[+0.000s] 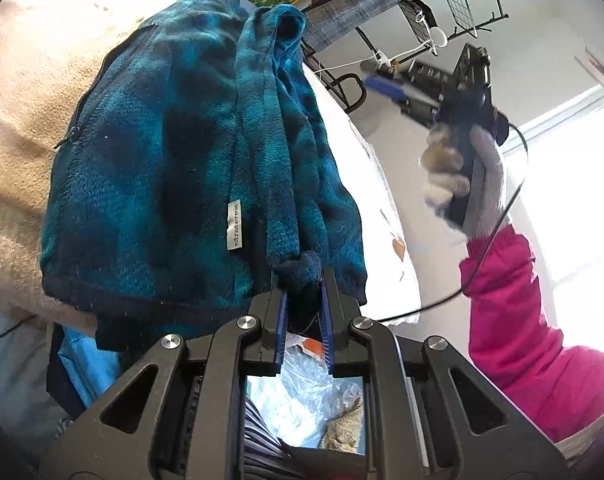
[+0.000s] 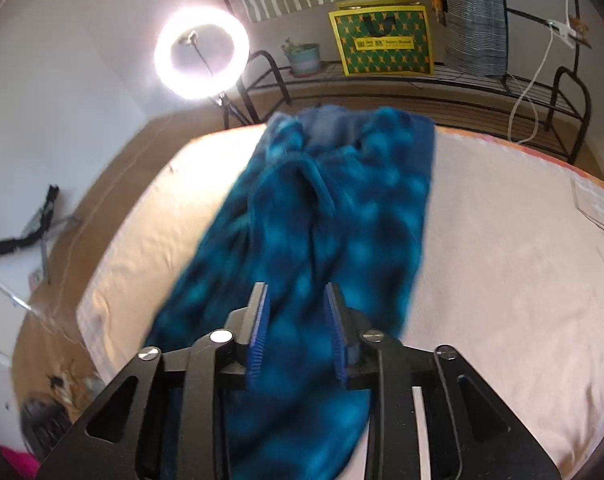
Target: Fold large clothes
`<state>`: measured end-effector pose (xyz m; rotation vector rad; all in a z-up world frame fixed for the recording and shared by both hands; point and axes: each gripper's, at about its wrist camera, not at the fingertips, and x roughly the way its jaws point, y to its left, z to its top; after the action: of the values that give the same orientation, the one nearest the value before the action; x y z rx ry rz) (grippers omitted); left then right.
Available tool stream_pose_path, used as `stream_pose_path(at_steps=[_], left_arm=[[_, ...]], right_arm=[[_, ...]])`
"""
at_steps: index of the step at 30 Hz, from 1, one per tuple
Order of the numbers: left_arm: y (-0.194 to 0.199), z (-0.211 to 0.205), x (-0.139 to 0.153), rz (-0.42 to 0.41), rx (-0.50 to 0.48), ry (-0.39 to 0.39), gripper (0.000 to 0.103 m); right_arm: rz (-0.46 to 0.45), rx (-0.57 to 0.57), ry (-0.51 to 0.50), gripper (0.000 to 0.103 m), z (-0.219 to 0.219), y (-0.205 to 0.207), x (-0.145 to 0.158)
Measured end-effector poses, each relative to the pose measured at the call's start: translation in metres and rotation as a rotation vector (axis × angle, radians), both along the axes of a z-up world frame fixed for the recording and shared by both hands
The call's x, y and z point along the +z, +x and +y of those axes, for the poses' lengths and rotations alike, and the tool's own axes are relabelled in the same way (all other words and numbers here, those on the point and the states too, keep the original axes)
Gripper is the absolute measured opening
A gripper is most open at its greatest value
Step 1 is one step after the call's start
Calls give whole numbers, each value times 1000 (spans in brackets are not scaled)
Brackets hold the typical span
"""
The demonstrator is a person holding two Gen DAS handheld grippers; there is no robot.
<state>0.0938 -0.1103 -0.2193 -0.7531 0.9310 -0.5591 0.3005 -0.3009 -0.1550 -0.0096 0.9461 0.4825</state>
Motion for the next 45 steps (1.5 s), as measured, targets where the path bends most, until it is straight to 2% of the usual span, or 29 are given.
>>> stream_pose_path(at_steps=[4, 5, 6, 7, 10, 12, 13, 14, 15, 17, 21, 25, 27, 28, 30, 35, 41, 45], left_arm=[[3, -1, 2, -1, 10, 6, 13], [4, -2, 3, 0, 13, 4, 13], [2, -2, 4, -1, 10, 4, 13], [3, -2, 5, -4, 8, 7, 13], [3, -5, 8, -16, -4, 26, 13], [2, -6, 10, -22, -9, 39, 13], [2, -7, 12, -26, -11, 47, 13], [0, -8, 14, -31, -15, 53, 13], [0, -10, 16, -35, -19, 63, 13], [-1, -12, 22, -52, -22, 91, 12], [-7, -29, 42, -117, -64, 172, 11], [-15, -65, 66, -204, -163, 238, 10], [-16, -87, 73, -240, -236, 254, 7], [-16, -99, 73, -244, -279, 242, 7], [-14, -115, 70, -235, -329, 228, 7], [-12, -113, 63, -216, -309, 225, 7], [-14, -107, 71, -236, -280, 221, 7], [-16, -102, 62, -220, -255, 187, 7]], right_arm=[[25, -19, -30, 34, 18, 33, -14], [24, -26, -41, 39, 22, 45, -18], [24, -33, -66, 50, 30, 59, -25], [30, -42, -90, 52, 38, 75, -34], [77, -66, -114, 52, 59, 111, -63], [74, -72, -172, 52, 71, 127, -77], [63, -79, -217, 50, 75, 133, -84], [57, -88, -245, 35, 76, 138, -88], [66, -95, -254, 11, 73, 141, -91], [85, -98, -190, 6, 58, 145, -87], [71, -102, -36, 5, 9, 142, -53], [44, -176, 203, 4, -81, 137, -12], [39, -252, 291, 4, -120, 135, -11], [51, -319, 324, 4, -144, 134, -17], [94, -381, 393, 4, -171, 134, -33], [123, -388, 404, 4, -173, 130, -46], [112, -362, 425, 4, -155, 129, -26], [80, -304, 348, 4, -115, 129, -5]])
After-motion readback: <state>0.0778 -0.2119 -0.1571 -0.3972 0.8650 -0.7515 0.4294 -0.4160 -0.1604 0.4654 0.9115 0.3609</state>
